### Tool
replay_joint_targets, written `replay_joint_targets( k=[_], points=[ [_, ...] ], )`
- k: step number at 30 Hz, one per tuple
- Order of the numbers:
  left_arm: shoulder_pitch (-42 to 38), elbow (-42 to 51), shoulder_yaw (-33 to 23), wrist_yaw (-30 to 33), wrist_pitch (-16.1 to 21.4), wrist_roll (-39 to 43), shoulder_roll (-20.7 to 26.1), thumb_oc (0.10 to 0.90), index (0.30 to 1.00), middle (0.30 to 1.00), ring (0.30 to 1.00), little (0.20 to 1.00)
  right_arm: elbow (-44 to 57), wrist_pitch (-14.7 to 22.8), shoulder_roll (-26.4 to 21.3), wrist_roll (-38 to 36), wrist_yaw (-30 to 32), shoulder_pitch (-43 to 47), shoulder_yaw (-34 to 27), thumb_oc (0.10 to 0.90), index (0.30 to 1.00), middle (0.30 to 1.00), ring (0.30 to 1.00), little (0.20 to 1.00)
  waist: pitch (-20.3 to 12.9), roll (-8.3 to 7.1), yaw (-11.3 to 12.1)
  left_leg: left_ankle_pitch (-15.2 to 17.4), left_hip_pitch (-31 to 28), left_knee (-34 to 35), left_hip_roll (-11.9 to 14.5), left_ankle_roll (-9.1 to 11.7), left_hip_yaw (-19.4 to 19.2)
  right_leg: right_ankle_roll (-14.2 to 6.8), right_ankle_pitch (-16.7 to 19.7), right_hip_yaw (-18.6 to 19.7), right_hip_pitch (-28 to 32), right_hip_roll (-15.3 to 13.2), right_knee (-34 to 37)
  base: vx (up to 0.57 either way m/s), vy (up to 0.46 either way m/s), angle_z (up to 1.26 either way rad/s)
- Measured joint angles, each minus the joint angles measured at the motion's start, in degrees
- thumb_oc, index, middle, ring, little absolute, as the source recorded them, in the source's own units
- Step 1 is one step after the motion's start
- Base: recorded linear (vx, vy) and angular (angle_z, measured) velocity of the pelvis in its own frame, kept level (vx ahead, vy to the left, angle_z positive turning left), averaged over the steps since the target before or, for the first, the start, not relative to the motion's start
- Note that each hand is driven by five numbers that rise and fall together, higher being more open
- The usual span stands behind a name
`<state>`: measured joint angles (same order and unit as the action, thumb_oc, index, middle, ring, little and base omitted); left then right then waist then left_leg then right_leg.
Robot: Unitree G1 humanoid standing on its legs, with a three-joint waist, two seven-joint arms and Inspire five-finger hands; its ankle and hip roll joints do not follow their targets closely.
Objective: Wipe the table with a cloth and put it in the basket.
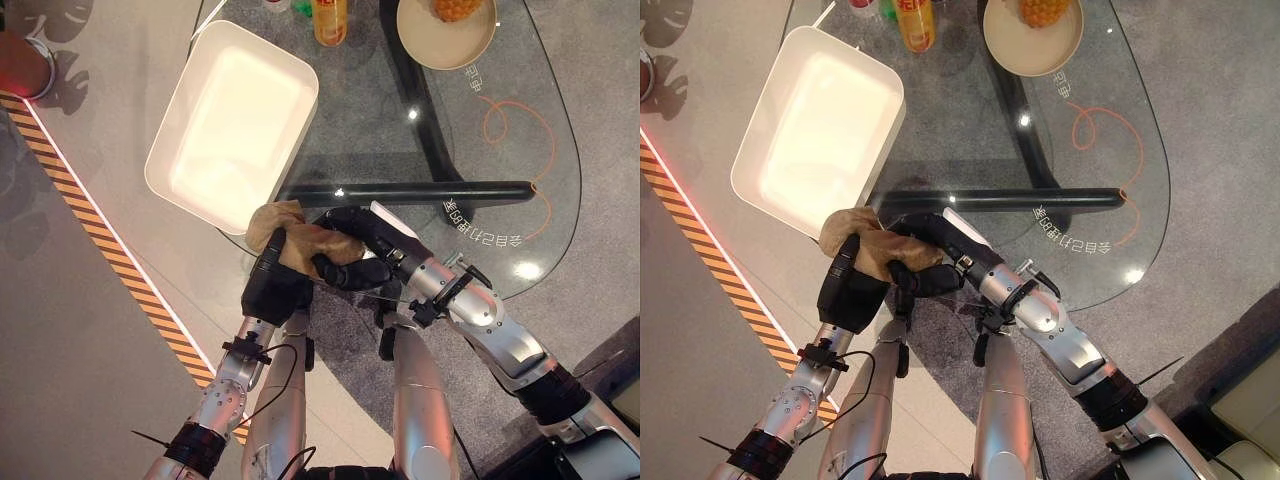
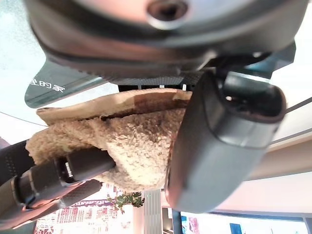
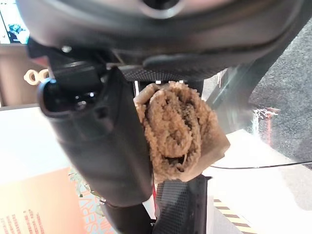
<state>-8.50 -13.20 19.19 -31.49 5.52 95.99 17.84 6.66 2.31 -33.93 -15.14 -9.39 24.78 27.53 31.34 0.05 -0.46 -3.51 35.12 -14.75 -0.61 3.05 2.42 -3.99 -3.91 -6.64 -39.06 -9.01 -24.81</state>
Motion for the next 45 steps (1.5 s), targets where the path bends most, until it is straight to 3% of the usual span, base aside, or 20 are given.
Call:
replay_joint_targets(
  k=[6, 7, 9, 10, 20, 27, 45],
  points=[
    [-0.1, 0.0, -0.1, 0.0, 0.0, 0.0, -0.6, 0.100, 0.300, 0.300, 0.300, 0.200, 0.0, 0.8, 0.0, 0.0, 1.0, -0.8, -0.4, 0.100, 0.300, 0.300, 0.300, 0.200, 0.0, -0.01, 0.0, 0.0, 0.0, 0.0, 0.0, 0.0, 0.0, 0.0, 0.0, 0.0, 0.0, 0.0, 0.0, 0.00, 0.000, 0.00],
    [-0.1, 0.0, -0.1, 0.0, 0.0, 0.0, -0.6, 0.100, 0.300, 0.300, 0.300, 0.200, 0.0, 1.0, 0.0, 0.0, 1.4, -0.8, -0.3, 0.504, 0.646, 0.646, 0.646, 0.604, 0.0, -0.02, -0.1, 0.0, 0.0, 0.0, 0.0, 0.0, 0.0, 0.0, 0.0, 0.0, 0.0, 0.0, 0.0, 0.00, 0.000, 0.00],
    [-0.1, 0.0, -0.1, 0.1, 0.0, 0.0, -0.7, 0.100, 0.300, 0.300, 0.300, 0.200, 0.1, 1.7, 0.1, 0.1, 2.4, -1.2, -0.2, 0.504, 0.646, 0.646, 0.646, 0.604, 0.0, -0.02, -0.1, 0.0, 0.0, 0.0, 0.0, 0.0, 0.0, 0.0, 0.0, 0.0, 0.0, 0.0, 0.0, 0.00, 0.000, 0.00],
    [-0.2, 0.0, -0.1, 0.1, 0.0, 0.0, -0.7, 0.100, 0.300, 0.300, 0.300, 0.200, 0.2, 2.0, 0.2, 0.1, 2.7, -1.4, -0.3, 0.800, 0.900, 0.900, 0.900, 0.900, 0.0, -0.03, -0.2, 0.0, 0.0, 0.0, 0.0, 0.0, 0.0, 0.0, 0.0, 0.0, 0.0, 0.0, 0.0, 0.00, 0.000, 0.00],
    [-1.5, 0.0, -0.8, 0.1, 0.3, 1.2, -3.7, 0.100, 0.300, 0.300, 0.300, 0.200, 3.9, 5.7, 2.4, 2.8, 9.1, -6.8, -0.9, 0.800, 0.900, 0.900, 0.900, 0.900, 0.0, -0.51, -2.1, 0.0, 0.1, 0.0, 0.0, 0.0, 0.0, 0.0, 0.0, 0.0, 0.0, 0.0, 0.2, 0.00, 0.000, 0.00],
    [-1.4, 0.2, -0.9, 0.0, -0.1, 1.2, -5.8, 0.100, 0.300, 0.300, 0.300, 0.200, 4.7, 7.1, 4.6, 4.0, 14.3, -9.8, -5.9, 0.800, 0.900, 0.900, 0.900, 0.900, 0.0, -0.71, -2.7, 0.2, 0.1, 0.0, 0.0, -0.2, -0.3, -0.1, 0.2, 0.4, 0.0, 0.2, 0.6, 0.00, 0.004, -0.02],
    [-1.4, 0.4, -1.8, 0.0, 0.5, 0.3, -6.2, 0.100, 0.300, 0.300, 0.300, 0.200, 5.8, 8.4, 4.8, 4.9, 14.8, -11.7, -6.3, 0.800, 0.900, 0.900, 0.900, 0.900, 0.0, -0.81, -2.9, 0.4, 0.1, 0.4, 0.3, -0.1, -0.5, -0.2, 0.4, 0.6, 0.0, 0.6, 1.4, 0.00, 0.000, -0.01]
  ],
)
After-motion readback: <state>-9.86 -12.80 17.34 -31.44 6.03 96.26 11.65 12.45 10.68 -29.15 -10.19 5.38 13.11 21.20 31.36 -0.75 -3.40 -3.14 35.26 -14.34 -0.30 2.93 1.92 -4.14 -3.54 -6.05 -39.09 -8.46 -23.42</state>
